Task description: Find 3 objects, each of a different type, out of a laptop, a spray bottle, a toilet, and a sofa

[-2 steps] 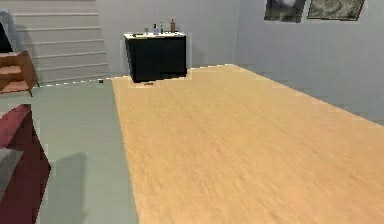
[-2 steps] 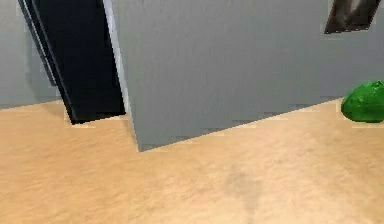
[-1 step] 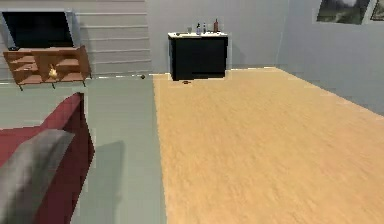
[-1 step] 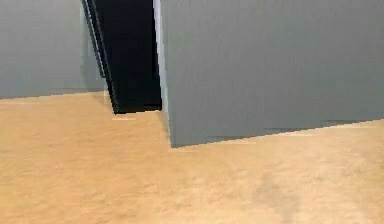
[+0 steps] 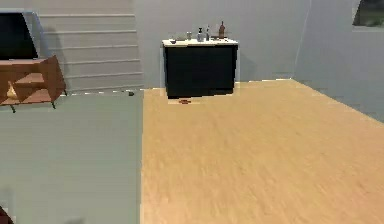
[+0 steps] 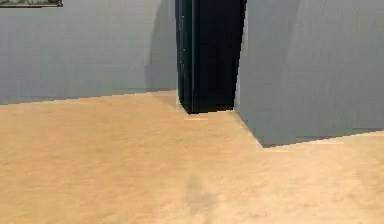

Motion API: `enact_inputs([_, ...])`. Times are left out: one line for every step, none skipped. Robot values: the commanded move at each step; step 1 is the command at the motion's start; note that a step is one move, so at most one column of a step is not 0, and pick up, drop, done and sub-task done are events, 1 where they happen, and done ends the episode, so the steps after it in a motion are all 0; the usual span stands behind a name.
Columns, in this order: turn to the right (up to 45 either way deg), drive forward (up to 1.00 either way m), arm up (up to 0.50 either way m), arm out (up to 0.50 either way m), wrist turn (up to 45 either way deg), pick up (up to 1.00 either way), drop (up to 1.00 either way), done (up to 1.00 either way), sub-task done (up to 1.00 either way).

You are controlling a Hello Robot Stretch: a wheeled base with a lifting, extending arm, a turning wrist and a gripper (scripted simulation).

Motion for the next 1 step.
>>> enact_inputs([0.0, 1.00, 0.00, 0.00, 0.0, 0.00, 0.00, 0.00, 0.00])
